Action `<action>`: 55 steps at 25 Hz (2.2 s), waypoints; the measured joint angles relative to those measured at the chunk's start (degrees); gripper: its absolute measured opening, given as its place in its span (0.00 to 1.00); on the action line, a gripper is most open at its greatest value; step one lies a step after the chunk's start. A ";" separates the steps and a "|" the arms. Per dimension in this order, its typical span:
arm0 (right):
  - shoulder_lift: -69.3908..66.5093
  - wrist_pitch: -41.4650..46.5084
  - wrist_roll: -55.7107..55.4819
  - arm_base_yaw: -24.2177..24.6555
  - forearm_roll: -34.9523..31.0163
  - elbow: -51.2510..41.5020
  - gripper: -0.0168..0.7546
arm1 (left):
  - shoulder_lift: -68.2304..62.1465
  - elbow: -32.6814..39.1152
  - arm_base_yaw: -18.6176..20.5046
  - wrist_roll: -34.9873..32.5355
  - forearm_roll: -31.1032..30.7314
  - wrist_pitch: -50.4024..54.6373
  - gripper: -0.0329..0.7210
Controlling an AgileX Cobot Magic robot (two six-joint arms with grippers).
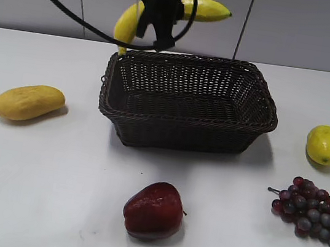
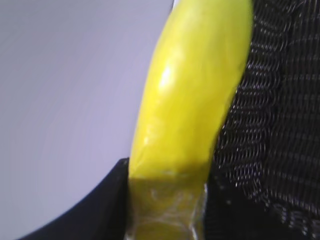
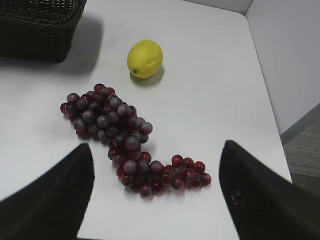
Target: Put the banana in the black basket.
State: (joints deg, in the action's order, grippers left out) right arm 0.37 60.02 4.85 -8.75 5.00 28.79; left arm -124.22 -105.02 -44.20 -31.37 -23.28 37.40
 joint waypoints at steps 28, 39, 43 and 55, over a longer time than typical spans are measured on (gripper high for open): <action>0.00 0.00 0.00 0.00 0.00 0.00 0.79 | -6.52 -0.10 -0.05 -0.11 6.33 -0.25 0.87; 0.00 0.00 0.00 0.00 0.00 0.00 0.79 | 3.38 -0.21 0.27 6.12 6.35 8.51 0.87; 0.00 0.00 0.00 0.00 0.00 0.00 0.79 | 5.94 -0.30 2.13 9.25 7.83 15.37 0.86; 0.00 0.00 0.00 0.00 0.00 0.00 0.79 | 12.36 -0.25 17.12 17.59 17.91 32.13 0.82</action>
State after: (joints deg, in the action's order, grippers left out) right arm 0.37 60.02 4.85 -8.75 5.00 28.79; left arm -111.86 -105.27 -27.09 -13.78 -5.37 69.53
